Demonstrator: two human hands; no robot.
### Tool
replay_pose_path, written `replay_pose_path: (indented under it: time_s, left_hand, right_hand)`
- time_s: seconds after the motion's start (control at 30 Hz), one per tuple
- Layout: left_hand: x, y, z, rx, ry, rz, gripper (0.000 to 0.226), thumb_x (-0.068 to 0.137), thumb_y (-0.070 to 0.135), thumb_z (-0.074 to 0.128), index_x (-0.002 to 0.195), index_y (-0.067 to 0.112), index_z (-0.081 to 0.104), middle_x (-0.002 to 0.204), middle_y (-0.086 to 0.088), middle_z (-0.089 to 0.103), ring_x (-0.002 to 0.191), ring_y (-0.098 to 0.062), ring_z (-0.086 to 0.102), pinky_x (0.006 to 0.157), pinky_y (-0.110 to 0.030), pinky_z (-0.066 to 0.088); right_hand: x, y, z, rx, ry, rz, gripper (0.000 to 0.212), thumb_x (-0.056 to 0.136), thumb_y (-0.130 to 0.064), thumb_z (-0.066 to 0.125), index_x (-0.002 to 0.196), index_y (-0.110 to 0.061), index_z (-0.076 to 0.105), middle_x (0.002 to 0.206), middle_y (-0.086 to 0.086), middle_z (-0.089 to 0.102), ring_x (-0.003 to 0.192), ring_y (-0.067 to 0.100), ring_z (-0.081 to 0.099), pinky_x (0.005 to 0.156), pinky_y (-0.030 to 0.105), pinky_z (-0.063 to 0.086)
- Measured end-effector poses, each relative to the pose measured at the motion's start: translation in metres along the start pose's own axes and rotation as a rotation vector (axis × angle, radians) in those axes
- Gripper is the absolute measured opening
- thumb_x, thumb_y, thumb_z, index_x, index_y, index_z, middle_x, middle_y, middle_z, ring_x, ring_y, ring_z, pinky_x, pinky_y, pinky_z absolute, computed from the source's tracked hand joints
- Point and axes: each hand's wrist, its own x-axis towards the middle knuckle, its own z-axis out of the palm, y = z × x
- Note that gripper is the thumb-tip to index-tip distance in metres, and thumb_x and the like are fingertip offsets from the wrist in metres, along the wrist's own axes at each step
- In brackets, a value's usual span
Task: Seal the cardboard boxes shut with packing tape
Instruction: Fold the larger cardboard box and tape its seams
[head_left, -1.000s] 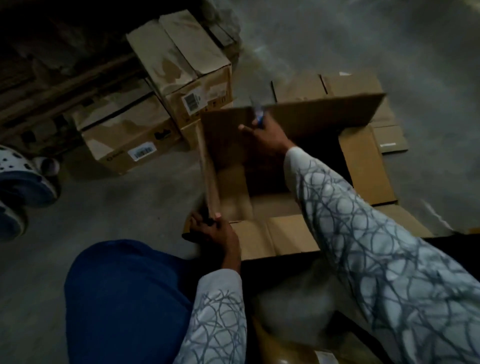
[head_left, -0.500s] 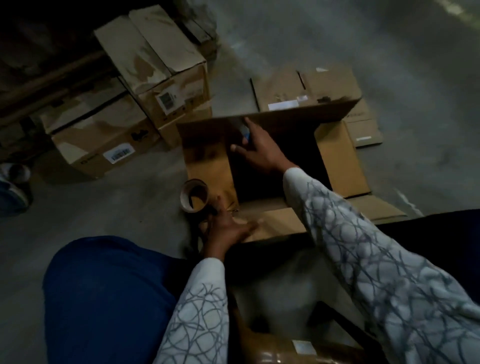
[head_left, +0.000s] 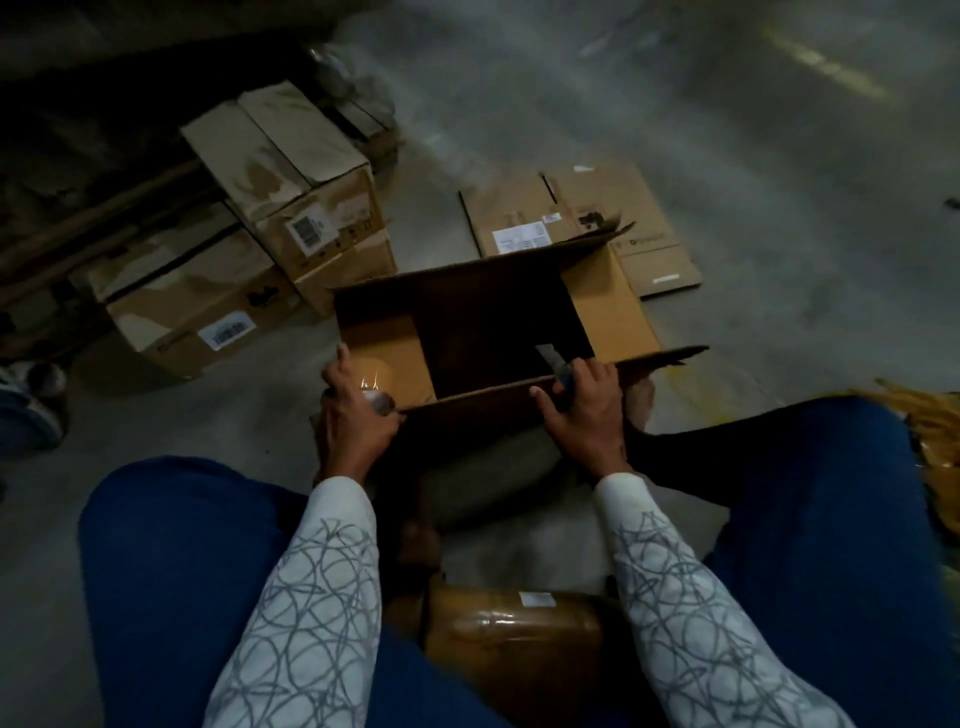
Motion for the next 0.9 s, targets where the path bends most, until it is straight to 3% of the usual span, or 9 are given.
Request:
replay_pose_path:
  time_s: [0.17, 0.23, 0.33, 0.43, 0.53, 0.63, 0.77, 0.9]
  left_hand:
    - [0.008, 0.004, 0.001, -0.173, 0.23, -0.067, 0.127, 0.067, 0.02, 0.091, 0.159, 0.023, 0.005, 0.158, -0.008, 0.032, 0.138, -0.033, 0.043, 0.11, -0.05, 0.041]
    - [0.015, 0.007, 0.003, -0.193, 0.299, -0.082, 0.129, 0.069, 0.02, 0.09, 0.16, 0.023, -0.001, 0.163, -0.006, 0.022, 0.137, -0.033, 0.045, 0.109, -0.049, 0.042]
    - [0.029, 0.005, 0.01, -0.223, 0.332, -0.19, 0.124, 0.075, 0.023, 0.087, 0.16, 0.018, -0.002, 0.163, -0.012, 0.02, 0.138, -0.036, 0.042, 0.107, -0.048, 0.039]
    - [0.044, -0.001, 0.017, -0.283, 0.379, -0.371, 0.126, 0.075, 0.027, 0.088, 0.16, 0.014, -0.005, 0.162, -0.02, 0.02, 0.139, -0.038, 0.039, 0.108, -0.048, 0.038]
    - [0.065, -0.014, 0.028, -0.288, 0.353, -0.439, 0.134, 0.071, 0.037, 0.089, 0.159, 0.016, -0.009, 0.165, -0.015, 0.012, 0.145, -0.036, 0.027, 0.112, -0.046, 0.032]
    - [0.084, -0.025, 0.041, -0.31, 0.32, -0.473, 0.134, 0.07, 0.038, 0.089, 0.16, 0.019, -0.007, 0.165, -0.011, 0.013, 0.149, -0.034, 0.022, 0.116, -0.045, 0.027]
    - [0.096, -0.037, 0.061, -0.382, 0.319, -0.496, 0.127, 0.072, 0.033, 0.088, 0.16, 0.02, -0.002, 0.166, -0.006, 0.015, 0.149, -0.026, 0.027, 0.116, -0.041, 0.027]
    - [0.099, -0.04, 0.074, -0.352, 0.303, -0.537, 0.118, 0.077, 0.032, 0.085, 0.16, 0.017, 0.002, 0.164, -0.008, 0.017, 0.149, -0.028, 0.024, 0.117, -0.043, 0.026]
  right_hand:
    - [0.0, 0.001, 0.003, 0.027, -0.148, 0.086, 0.033, 0.084, -0.032, 0.077, 0.089, -0.014, 0.05, 0.094, 0.011, 0.053, 0.095, 0.033, 0.049, 0.079, 0.045, 0.046]
    - [0.002, 0.006, 0.007, 0.067, -0.213, 0.082, 0.032, 0.085, -0.03, 0.077, 0.093, -0.014, 0.051, 0.096, 0.006, 0.05, 0.099, 0.031, 0.048, 0.084, 0.045, 0.046]
    - [0.007, 0.017, 0.017, 0.113, -0.294, 0.11, 0.044, 0.088, -0.028, 0.075, 0.12, -0.006, 0.055, 0.119, 0.012, 0.055, 0.119, 0.03, 0.047, 0.101, 0.044, 0.044]
    - [0.013, 0.024, 0.03, 0.135, -0.336, 0.144, 0.069, 0.088, -0.029, 0.075, 0.144, -0.004, 0.043, 0.142, 0.016, 0.048, 0.135, 0.029, 0.039, 0.111, 0.04, 0.037]
    - [0.021, 0.024, 0.048, 0.112, -0.361, 0.119, 0.064, 0.088, -0.028, 0.075, 0.139, -0.002, 0.047, 0.134, 0.018, 0.052, 0.127, 0.034, 0.044, 0.106, 0.043, 0.041]
    - [0.042, 0.014, 0.066, 0.103, -0.369, 0.031, 0.048, 0.087, -0.028, 0.073, 0.119, 0.002, 0.055, 0.117, 0.019, 0.058, 0.112, 0.038, 0.051, 0.094, 0.054, 0.045]
    - [0.091, -0.011, 0.097, -0.04, -0.315, -0.174, 0.067, 0.081, -0.037, 0.065, 0.128, 0.01, 0.052, 0.141, 0.026, 0.051, 0.131, 0.046, 0.045, 0.11, 0.054, 0.039]
    - [0.146, -0.048, 0.114, -0.129, -0.229, -0.301, 0.061, 0.085, -0.034, 0.069, 0.133, -0.003, 0.049, 0.164, 0.011, 0.025, 0.153, 0.032, 0.014, 0.121, 0.05, 0.018]
